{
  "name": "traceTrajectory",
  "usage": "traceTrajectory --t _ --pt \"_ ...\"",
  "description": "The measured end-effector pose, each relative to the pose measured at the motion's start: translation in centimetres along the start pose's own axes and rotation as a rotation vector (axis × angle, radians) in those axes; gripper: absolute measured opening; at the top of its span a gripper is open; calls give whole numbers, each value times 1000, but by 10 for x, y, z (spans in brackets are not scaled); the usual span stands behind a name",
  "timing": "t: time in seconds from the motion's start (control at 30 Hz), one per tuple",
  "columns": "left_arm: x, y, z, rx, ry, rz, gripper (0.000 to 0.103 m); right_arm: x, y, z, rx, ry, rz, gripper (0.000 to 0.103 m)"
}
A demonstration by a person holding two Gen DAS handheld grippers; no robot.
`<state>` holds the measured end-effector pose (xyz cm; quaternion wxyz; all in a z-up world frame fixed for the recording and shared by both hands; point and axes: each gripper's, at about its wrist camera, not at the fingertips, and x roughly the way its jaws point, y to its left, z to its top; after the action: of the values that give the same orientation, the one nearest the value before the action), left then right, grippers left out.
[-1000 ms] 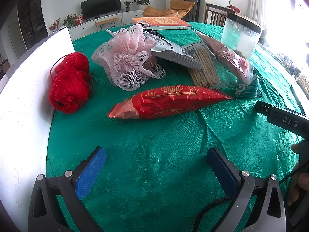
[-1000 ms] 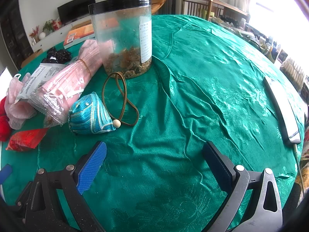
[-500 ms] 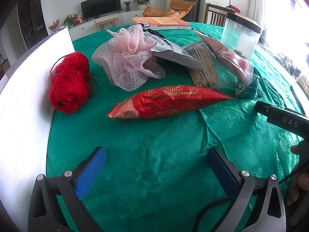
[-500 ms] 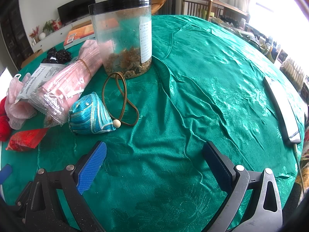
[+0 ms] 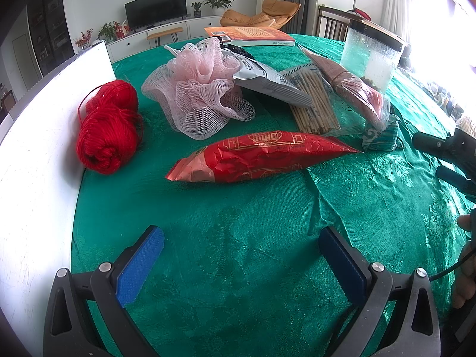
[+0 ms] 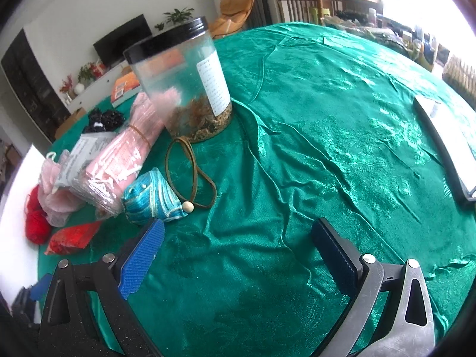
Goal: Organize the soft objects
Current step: 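Close right gripper around the blue striped yarn ball and lift it, then grasp the pink mesh bath puff with left gripper while right gripper holds the yarn ball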
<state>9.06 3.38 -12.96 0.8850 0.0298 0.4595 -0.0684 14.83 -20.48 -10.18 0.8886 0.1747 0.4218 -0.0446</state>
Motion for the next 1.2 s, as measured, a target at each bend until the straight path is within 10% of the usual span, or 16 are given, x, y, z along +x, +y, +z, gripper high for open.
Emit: traceTrajectory --t 0.2,0.47,0.57,0.93,1.2 --pt "0 0 0 -1 0 1 103 0 -5 9 41 13 130 100" --pt "0 0 0 -1 0 1 103 49 67 26 -428 134 172 97" --pt "0 0 0 -2 -1 1 103 50 65 31 -453 102 197 58" --pt "1 1 0 0 3 0 103 16 -27 50 -29 -91 54 47" --pt "-30 1 34 -18 -21 -55 103 4 -43 47 16 -121 80 47"
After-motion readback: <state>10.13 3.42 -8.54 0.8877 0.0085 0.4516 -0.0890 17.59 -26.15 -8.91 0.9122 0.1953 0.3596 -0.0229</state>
